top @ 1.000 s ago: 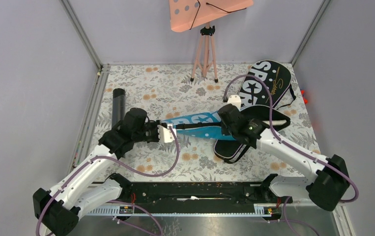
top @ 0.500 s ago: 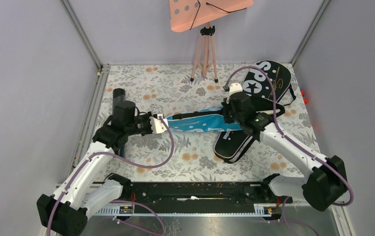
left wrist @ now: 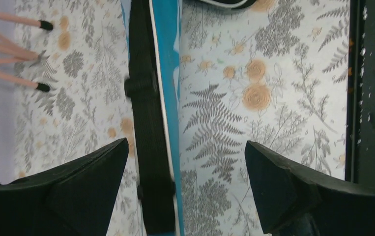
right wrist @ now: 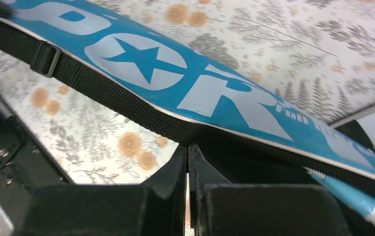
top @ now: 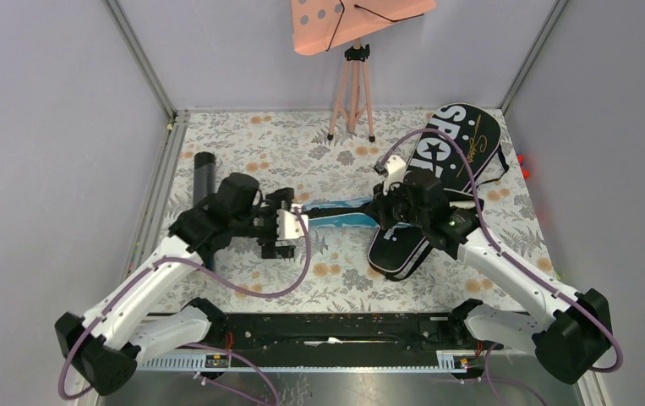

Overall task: Pack up the badminton gear
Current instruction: Zip the racket bag at the center of the board.

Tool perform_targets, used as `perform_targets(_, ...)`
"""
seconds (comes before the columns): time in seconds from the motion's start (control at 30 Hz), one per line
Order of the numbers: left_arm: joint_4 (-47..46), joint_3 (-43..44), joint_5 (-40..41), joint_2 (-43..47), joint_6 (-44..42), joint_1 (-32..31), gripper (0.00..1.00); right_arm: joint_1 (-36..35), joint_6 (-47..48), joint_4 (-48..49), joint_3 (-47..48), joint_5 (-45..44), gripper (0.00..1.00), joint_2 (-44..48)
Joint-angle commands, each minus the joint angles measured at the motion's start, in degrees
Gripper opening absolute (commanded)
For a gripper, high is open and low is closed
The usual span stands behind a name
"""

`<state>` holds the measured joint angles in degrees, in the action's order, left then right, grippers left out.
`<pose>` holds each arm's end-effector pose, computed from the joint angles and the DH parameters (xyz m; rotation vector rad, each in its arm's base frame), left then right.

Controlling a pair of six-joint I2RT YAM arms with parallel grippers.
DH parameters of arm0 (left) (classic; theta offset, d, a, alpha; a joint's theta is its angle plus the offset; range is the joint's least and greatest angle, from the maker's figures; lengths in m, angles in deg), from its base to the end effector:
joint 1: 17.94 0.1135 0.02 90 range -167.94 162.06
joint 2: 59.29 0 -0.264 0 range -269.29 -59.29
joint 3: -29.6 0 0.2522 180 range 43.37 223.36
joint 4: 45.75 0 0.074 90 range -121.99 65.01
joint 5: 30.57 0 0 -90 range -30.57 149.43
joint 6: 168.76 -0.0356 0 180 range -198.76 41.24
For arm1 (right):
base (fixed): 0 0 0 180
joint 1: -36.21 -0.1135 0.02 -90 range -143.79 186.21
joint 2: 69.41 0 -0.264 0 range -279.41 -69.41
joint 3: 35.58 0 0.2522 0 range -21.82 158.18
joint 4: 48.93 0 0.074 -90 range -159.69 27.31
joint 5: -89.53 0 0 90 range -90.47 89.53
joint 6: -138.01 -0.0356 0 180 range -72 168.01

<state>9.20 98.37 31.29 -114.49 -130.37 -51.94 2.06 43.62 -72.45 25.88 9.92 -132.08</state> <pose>0.1511 -0.1222 0.3198 1.6831 1.4495 -0.3940 0.2033 0.1456 0.2971 -0.6401 1.9453 0.6075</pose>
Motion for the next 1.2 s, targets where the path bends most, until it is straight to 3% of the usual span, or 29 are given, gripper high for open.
perform_targets(0.0, -8.3, 4.7, -0.4, -5.4, 6.5, -3.7, 0.99, -2.6, -2.3, 10.2, 3.4, 7.2, 0.00, -0.6)
perform_targets(0.23, -10.8, 9.2, 12.8, -20.0, 5.2, -9.3, 0.99, -2.9, -4.0, 15.7, -0.1, 15.5, 0.00, 3.8)
perform_targets(0.27, -10.7, 10.2, 14.9, -21.8, 5.0, -10.2, 0.94, -2.9, -4.2, 16.2, -0.7, 16.9, 0.00, 4.0)
perform_targets(0.3, -10.5, 10.9, 16.5, -23.3, 4.5, -11.0, 0.86, -2.9, -4.4, 16.8, -1.2, 18.2, 0.00, 4.2)
perform_targets(0.33, -10.8, 11.3, 17.3, -24.5, 4.1, -11.6, 0.72, -2.9, -4.5, 17.3, -1.7, 19.3, 0.00, 4.3)
perform_targets(0.4, -10.9, 11.8, 17.6, -26.7, 3.3, -12.5, 0.20, -2.9, -4.4, 17.3, -2.2, 18.6, 0.00, 4.2)
perform_targets(0.43, -10.9, 11.9, 18.2, -27.3, 3.4, -12.8, 0.01, -2.9, -3.5, 16.1, -2.3, 15.7, 0.00, 4.2)
perform_targets(0.5, -9.8, 11.7, 19.5, -27.6, 2.8, -12.8, 0.00, -2.9, 0.0, 9.3, -1.8, 1.3, 0.00, 4.6)
perform_targets(0.67, -11.5, 5.6, 27.7, -24.2, 0.5, -12.4, 0.00, -2.3, 4.0, -11.5, 1.7, -53.2, 0.00, 0.4)
perform_targets(0.77, -10.9, 3.1, 29.6, -21.0, 0.7, -10.5, 0.00, 3.8, -1.5, -23.3, 3.3, -67.6, 0.00, -4.4)
perform_targets(0.87, -10.3, 2.8, 30.0, -19.5, 1.8, -6.8, 0.00, 11.6, -5.6, -27.2, 1.4, -70.3, 0.00, -5.4)
perform_targets(1.0, -9.1, 3.2, 30.1, -19.1, 1.5, -2.5, 0.00, 16.8, -3.7, -24.6, 0.0, -64.3, 0.00, -5.3)
perform_targets(1.07, -8.9, 3.3, 29.4, -18.9, 2.1, -2.2, 0.00, 16.7, -0.8, -19.9, -0.9, -54.0, 0.00, -2.8)
perform_targets(1.17, -9.6, 3.8, 25.3, -19.1, 3.4, -2.2, 0.00, 16.6, 2.9, -7.7, -5.7, -29.6, 0.00, 6.6)
